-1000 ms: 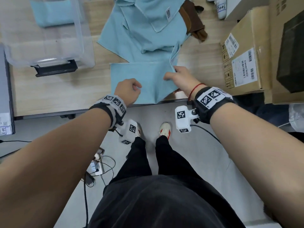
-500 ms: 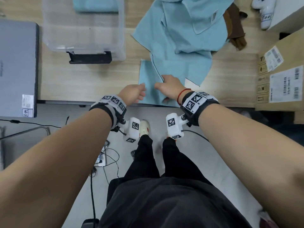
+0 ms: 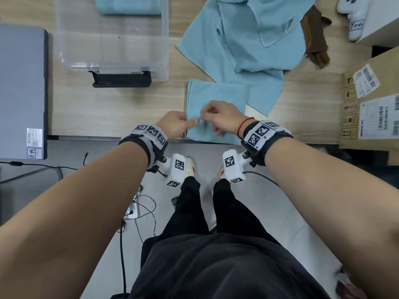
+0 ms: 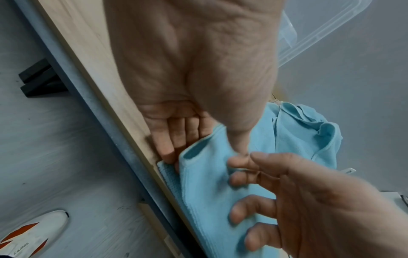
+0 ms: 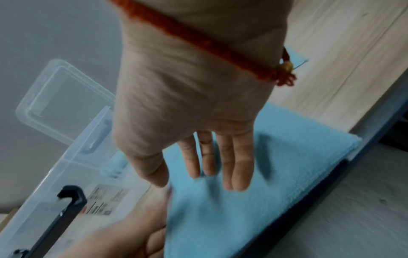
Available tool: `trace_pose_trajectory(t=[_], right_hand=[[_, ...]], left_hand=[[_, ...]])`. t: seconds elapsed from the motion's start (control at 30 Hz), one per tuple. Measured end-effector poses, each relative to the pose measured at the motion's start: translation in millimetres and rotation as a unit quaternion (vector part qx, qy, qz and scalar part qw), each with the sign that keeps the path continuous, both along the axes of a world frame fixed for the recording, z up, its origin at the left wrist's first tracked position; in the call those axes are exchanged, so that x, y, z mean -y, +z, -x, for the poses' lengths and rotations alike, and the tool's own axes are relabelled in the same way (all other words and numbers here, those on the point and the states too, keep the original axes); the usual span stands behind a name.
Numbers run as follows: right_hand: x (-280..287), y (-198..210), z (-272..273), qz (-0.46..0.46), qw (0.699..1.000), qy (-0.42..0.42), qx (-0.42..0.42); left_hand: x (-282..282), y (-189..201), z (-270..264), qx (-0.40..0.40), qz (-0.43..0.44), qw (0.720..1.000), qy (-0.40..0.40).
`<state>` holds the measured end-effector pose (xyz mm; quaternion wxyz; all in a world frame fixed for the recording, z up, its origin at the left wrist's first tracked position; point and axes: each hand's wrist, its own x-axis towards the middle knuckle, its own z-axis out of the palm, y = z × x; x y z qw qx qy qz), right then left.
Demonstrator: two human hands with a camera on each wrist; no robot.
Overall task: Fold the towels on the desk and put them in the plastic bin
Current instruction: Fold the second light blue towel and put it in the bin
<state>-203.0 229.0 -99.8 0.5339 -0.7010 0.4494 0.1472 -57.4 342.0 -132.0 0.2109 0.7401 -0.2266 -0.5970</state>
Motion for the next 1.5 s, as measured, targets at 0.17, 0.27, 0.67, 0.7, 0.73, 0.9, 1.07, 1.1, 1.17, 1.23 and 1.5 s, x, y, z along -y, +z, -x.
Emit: trace_pose_trajectory(t=[0.17,0.27,0.67,0.7,0.73,0.9,1.07,1.1,1.17,1.23,1.5], right_hand=[[26,-14,21,0.173,0.978,0.116,-0.009],[33,-17,37,0.183,0.974,0.124,-0.043],[8,-21,80,0.196,0.96,-0.035,-0.198],[4,-23,79,0.185,0.961,-0.061,-0.195],[2,-24,78,0.171,0.964,-0.084,-0.186],[1,-24,82,0.181,0.981,-0.043,-0.064],[6,-24,104,0.163,0.983,0.081,-0.007],[8,-25,109,0.168,0.982,0.08,-0.012],[12,-26,120,0.181,0.981,0.066,-0.017],[15,-23,126,0.199,0.978,0.063,-0.02],[-4,-19,114,0.274,0.93,0.244,-0.001]], left_hand=[[1,-3,0,0.066,0.008,0.996,-0.059],[3,-2,4,0.167,0.014,0.984,-0.064],[31,22,29,0.278,0.167,0.946,-0.016],[33,23,36,0.262,0.177,0.947,-0.05],[33,22,42,0.245,0.182,0.948,-0.094],[22,7,54,0.308,0.114,0.896,-0.298],[19,11,51,0.316,0.117,0.891,-0.305],[20,12,50,0.314,0.112,0.892,-0.305],[20,14,48,0.313,0.106,0.895,-0.299],[21,16,47,0.32,0.108,0.898,-0.282],[31,26,52,0.317,0.164,0.891,-0.282]])
